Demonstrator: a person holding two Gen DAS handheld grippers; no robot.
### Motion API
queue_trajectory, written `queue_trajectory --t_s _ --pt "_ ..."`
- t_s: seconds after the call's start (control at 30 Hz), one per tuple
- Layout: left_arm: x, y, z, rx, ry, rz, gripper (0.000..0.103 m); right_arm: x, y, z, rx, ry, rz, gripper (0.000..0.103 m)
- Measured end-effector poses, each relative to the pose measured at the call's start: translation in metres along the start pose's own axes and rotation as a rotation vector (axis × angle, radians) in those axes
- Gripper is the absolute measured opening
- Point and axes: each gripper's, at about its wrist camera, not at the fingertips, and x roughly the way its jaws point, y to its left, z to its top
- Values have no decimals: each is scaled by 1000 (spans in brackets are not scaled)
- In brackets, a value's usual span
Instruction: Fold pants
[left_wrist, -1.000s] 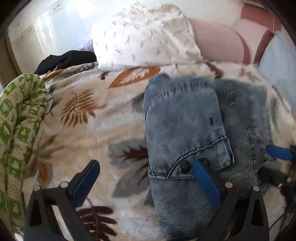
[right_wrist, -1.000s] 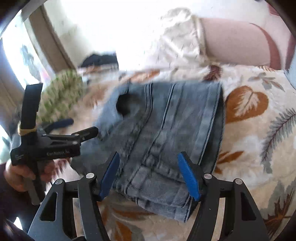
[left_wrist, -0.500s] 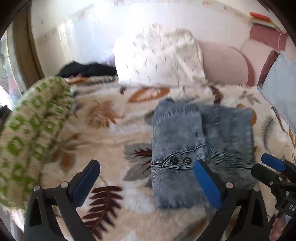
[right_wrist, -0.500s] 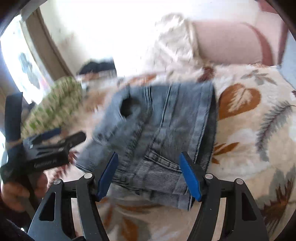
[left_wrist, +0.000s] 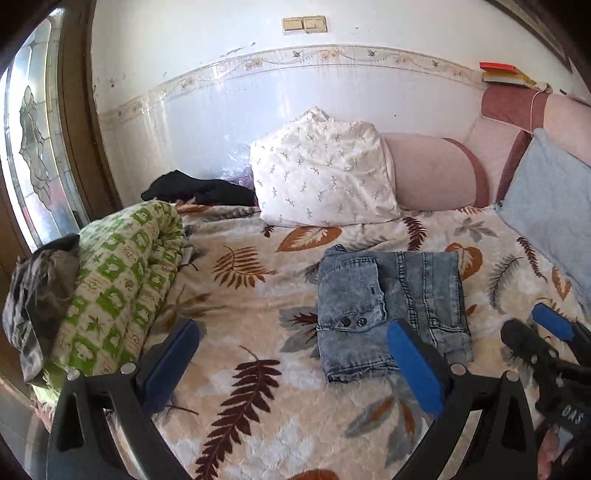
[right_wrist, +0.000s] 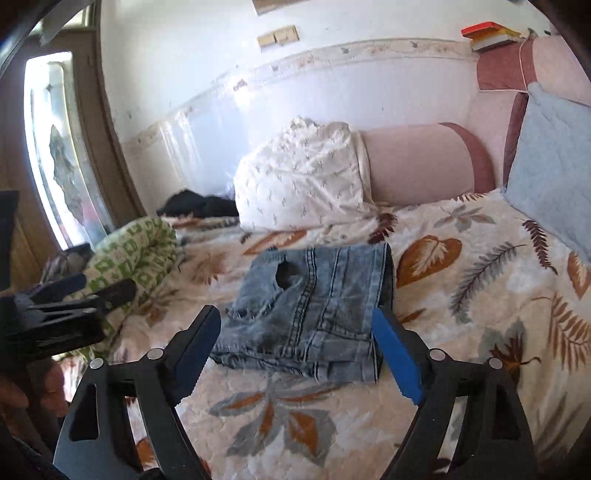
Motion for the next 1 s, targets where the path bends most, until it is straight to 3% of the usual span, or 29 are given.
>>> queue_trajectory --t_s 0.07,0.17,0.33,0.47,0.6,0.73,1.0 --pt "8 7 -3 -15 40 -33 103 0 -6 0 39 9 29 85" --pt "34 25 -12 -66 134 -75 103 13 -35 0 170 95 73 85" --pt "108 59 -19 -161 300 -91 103 52 -91 9 358 238 130 85" --pt "156 72 -15 -214 381 -73 103 98 -126 17 498 335 171 85" --pt "180 69 -12 -244 416 -70 103 130 -138 21 505 384 108 85" --pt "199 58 -12 -255 460 -109 103 140 -142 12 510 380 109 85" --pt "219 27 -11 -239 527 -182 103 165 -139 -2 501 484 131 85"
